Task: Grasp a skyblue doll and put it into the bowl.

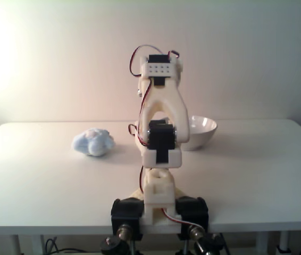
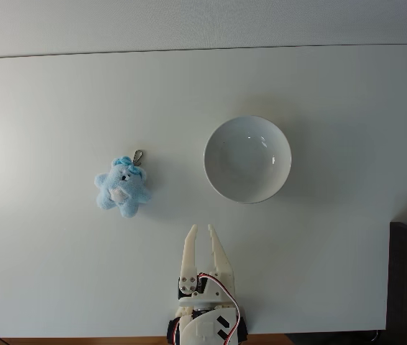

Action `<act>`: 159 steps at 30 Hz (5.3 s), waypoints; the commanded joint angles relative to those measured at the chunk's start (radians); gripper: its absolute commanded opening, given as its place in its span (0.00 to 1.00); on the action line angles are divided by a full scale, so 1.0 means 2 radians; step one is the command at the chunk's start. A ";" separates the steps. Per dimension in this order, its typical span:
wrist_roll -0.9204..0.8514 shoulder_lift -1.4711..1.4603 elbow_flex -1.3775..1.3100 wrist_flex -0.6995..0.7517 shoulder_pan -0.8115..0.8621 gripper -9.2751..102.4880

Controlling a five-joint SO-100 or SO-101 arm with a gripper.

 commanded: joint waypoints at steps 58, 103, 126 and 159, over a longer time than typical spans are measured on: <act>-0.002 0.142 0.006 -0.002 0.002 0.15; -0.005 0.138 0.002 -0.001 0.004 0.15; -0.001 -0.147 -0.231 0.000 0.004 0.15; -0.003 -0.663 -0.772 0.210 -0.065 0.15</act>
